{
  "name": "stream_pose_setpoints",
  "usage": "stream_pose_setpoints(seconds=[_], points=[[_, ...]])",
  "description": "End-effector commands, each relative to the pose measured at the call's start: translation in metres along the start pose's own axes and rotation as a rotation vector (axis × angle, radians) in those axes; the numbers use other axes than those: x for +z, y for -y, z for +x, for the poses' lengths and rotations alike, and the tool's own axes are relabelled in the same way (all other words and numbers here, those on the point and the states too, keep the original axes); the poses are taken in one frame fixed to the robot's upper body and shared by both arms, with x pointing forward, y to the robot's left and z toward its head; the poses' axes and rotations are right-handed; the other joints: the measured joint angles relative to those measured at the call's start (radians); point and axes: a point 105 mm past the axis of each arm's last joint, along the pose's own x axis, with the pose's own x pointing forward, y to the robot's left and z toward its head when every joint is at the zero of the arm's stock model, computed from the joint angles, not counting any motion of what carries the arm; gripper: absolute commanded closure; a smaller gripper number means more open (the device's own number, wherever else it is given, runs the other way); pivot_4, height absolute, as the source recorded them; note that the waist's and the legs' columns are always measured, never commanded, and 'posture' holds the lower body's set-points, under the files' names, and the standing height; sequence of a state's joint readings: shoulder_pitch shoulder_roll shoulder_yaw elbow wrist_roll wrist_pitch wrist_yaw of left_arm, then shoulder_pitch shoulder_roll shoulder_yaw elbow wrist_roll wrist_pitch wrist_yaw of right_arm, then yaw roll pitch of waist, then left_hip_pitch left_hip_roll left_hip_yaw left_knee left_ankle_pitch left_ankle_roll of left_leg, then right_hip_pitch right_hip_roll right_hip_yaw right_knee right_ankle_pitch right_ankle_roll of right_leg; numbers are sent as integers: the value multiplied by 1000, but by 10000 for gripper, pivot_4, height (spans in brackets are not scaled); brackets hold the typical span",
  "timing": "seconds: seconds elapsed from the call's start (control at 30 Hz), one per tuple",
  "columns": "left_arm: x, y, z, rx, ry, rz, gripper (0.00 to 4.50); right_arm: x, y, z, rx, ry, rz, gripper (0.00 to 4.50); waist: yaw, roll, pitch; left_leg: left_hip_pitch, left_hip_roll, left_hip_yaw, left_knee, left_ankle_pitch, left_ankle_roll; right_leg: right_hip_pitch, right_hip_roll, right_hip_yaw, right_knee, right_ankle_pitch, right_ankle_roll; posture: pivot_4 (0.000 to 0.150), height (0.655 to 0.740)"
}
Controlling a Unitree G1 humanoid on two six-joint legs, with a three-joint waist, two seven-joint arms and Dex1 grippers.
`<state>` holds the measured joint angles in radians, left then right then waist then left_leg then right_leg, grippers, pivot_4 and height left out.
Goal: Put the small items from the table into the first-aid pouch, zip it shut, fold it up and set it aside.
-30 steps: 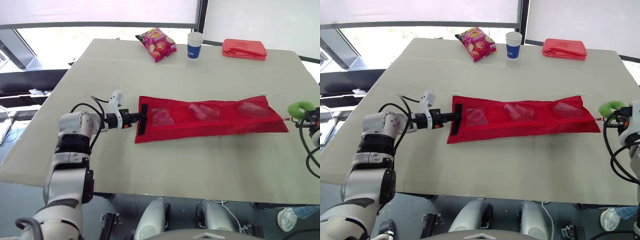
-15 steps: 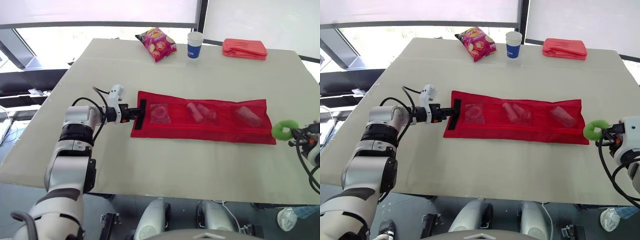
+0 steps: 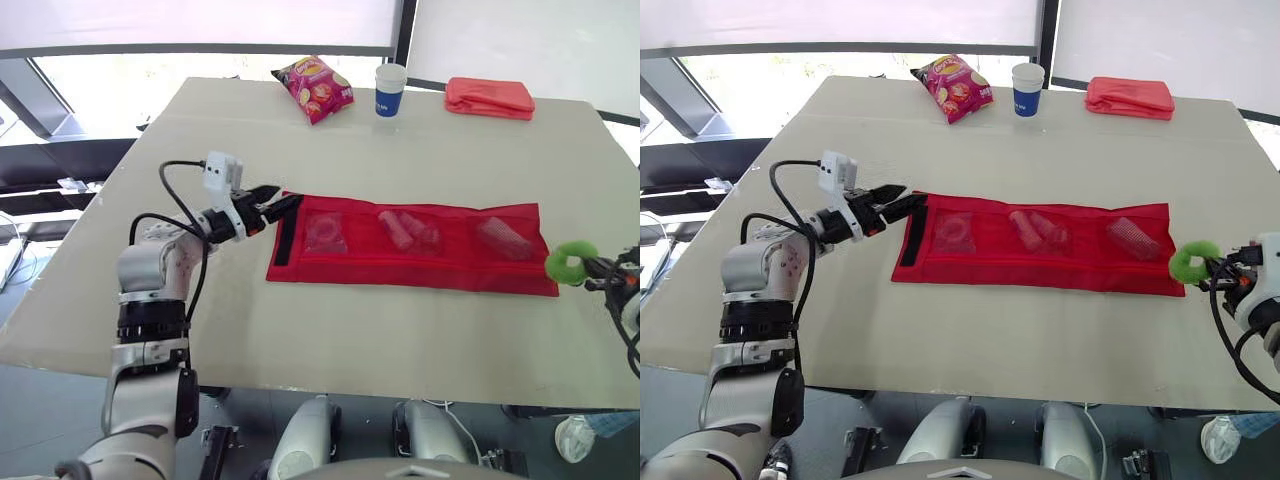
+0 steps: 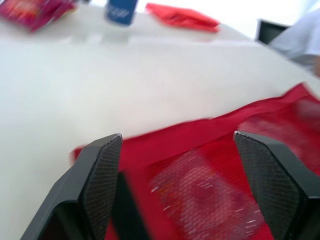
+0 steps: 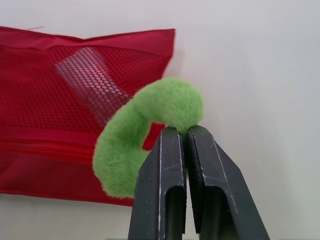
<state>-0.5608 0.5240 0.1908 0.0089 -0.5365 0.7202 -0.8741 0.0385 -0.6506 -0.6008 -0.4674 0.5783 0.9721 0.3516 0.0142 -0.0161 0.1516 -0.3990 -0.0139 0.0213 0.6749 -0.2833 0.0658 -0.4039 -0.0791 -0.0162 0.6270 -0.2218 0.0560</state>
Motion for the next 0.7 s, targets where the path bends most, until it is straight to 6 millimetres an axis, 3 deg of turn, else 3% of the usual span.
stream_pose_setpoints(seconds=[0.03, 0.13, 0.2, 0.3, 0.5, 0.6, 0.7], points=[[11, 58, 6, -278, 11, 98, 5714, 6, -15, 4, 96, -6, -14, 45000, 1, 0, 0, 0, 0, 0, 0, 0, 0, 0, 0, 0, 0, 0, 0, 1500, 7400], [5, 94, 8, -447, -17, 117, 5714, 2, -22, 11, 138, -26, -9, 45000, 0, 1, 0, 0, 0, 0, 0, 0, 0, 0, 0, 0, 0, -1, -4, 1500, 7400], [3, 112, 9, -519, -18, 115, 5714, 3, -37, 11, 238, -28, 8, 45000, 0, 1, 0, 0, 0, 0, 0, 0, 0, 0, 1, 0, 0, -2, -4, 1500, 7400], [1, 118, 6, -543, -25, 101, 5089, 5, -46, 5, 304, -28, 17, 33960, 0, 1, 0, 0, 0, 0, 0, 0, 0, 0, 2, 0, 0, -2, -4, 1500, 7400], [-6, 112, 4, -521, -47, 107, 5089, -19, -49, -24, 417, -164, -109, 8760, 5, 2, -1, 1, 0, -1, 1, 0, 1, 2, 8, 0, 0, -1, -3, 1500, 7400], [-8, 111, 4, -519, -50, 109, 5089, -23, -47, -34, 467, -205, -186, 8760, 2, 2, 0, 1, 0, -1, 2, 0, 2, 3, 8, 0, -1, -2, -3, 1500, 7400], [-8, 110, 4, -518, -49, 111, 5089, -13, -41, -24, 429, -161, -221, 8760, -7, 1, -1, 2, 1, 1, 4, -2, 5, 3, 9, 1, -1, -2, -4, 1500, 7400]])
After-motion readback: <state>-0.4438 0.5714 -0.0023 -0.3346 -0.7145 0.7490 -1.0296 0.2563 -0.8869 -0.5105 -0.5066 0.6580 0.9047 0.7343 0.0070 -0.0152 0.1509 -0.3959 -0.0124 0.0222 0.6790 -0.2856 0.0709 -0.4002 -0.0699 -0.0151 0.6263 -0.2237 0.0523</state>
